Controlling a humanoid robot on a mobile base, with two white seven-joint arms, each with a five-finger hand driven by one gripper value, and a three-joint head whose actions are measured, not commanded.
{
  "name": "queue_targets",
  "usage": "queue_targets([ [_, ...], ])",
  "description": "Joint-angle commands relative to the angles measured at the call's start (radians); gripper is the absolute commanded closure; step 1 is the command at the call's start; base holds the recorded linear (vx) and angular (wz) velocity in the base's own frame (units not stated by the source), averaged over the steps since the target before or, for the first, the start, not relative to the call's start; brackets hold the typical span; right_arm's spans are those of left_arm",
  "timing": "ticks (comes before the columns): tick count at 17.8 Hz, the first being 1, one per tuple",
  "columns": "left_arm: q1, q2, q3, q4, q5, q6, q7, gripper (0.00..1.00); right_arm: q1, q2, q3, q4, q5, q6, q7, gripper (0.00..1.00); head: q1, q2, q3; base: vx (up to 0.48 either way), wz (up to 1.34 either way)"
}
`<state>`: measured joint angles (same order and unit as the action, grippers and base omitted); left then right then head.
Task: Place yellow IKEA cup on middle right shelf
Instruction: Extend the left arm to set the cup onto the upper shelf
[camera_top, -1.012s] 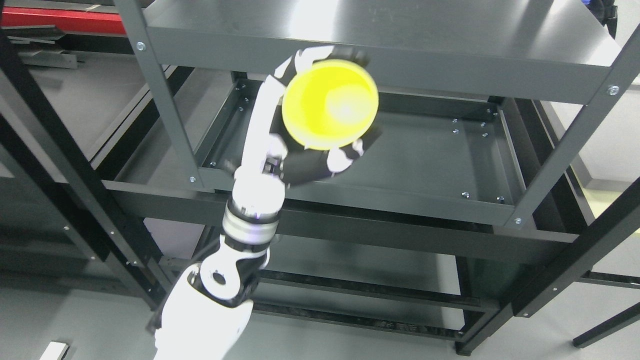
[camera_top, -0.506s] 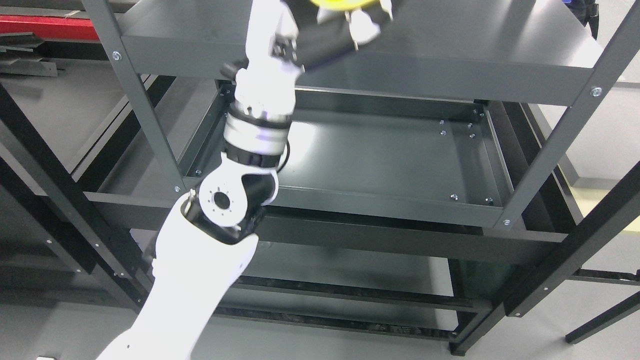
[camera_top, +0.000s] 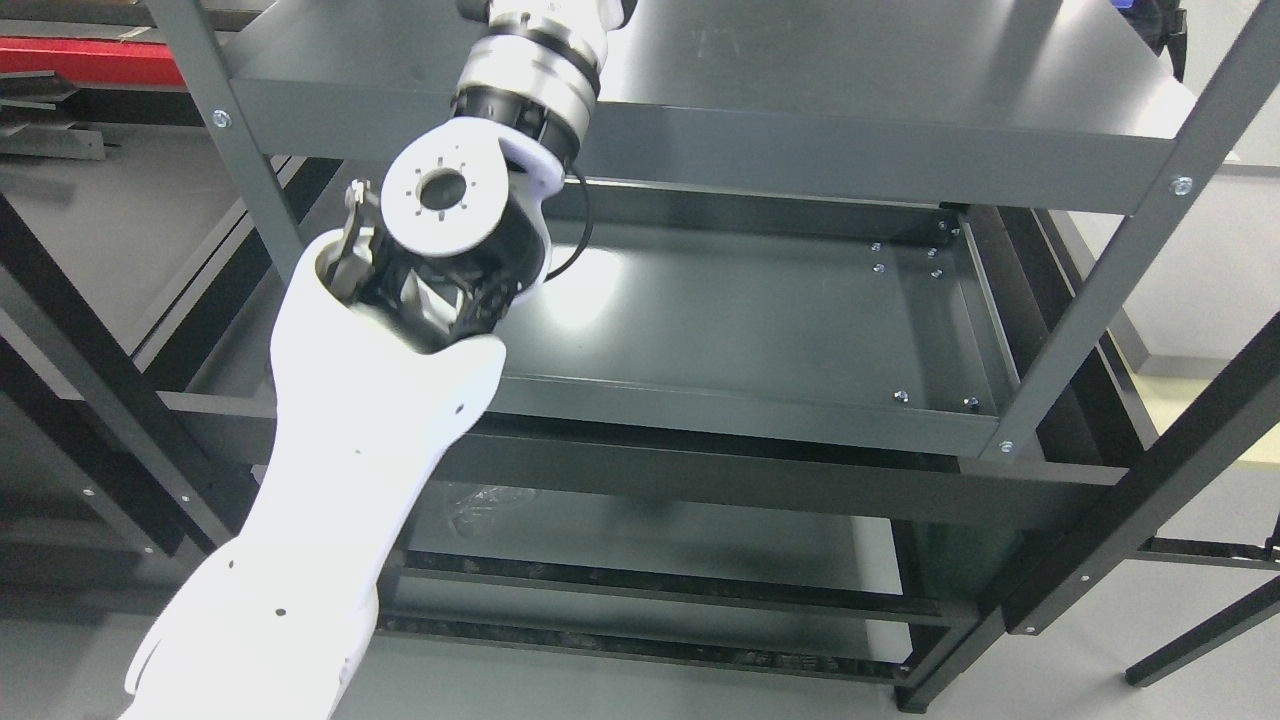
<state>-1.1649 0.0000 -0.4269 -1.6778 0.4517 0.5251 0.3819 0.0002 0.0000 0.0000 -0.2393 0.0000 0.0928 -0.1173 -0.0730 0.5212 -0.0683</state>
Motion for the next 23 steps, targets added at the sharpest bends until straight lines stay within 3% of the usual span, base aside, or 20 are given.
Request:
queue_targets([
  [1,-0.154,0.018,0.057,0.254,0.105,0.108,0.031,1.0,0.014,-0.017,0.017,0.0,-0.025,0.001,0.001,0.01,0.0,0.0,0.0,0.007,-0.04],
  [6,-0.156,0.018,0.088,0.351,0.09,0.173,0.067,0.97,0.014,-0.017,0.017,0.0,-0.025,0.001,0.001,0.01,0.0,0.0,0.0,0.0,0.0],
  [12,-0.107,0.018,0.085,0.382,0.088,0.176,0.066,0.81,0.014,-0.017,0.017,0.0,-0.025,0.001,0.001,0.01,0.0,0.0,0.0,0.005,-0.03],
  [13,-0.104,0.018,0.085,0.382,0.09,0.187,0.064,0.76,0.014,-0.017,0.017,0.0,-0.025,0.001,0.001,0.01,0.0,0.0,0.0,0.013,-0.03],
  [14,-0.104,0.018,0.082,0.383,0.09,0.216,0.06,0.62,0.014,-0.017,0.017,0.0,-0.025,0.001,0.001,0.01,0.0,0.0,0.0,0.013,-0.03],
  [16,-0.101,0.018,0.077,0.385,0.09,0.236,0.055,0.46,0.014,-0.017,0.017,0.0,-0.025,0.001,0.001,0.01,0.0,0.0,0.0,0.008,-0.02],
  [23,-0.102,0.018,0.056,0.385,0.091,0.236,0.034,0.15,0.014,-0.017,0.017,0.0,-0.025,0.001,0.001,0.01,0.0,0.0,0.0,0.001,0.0],
])
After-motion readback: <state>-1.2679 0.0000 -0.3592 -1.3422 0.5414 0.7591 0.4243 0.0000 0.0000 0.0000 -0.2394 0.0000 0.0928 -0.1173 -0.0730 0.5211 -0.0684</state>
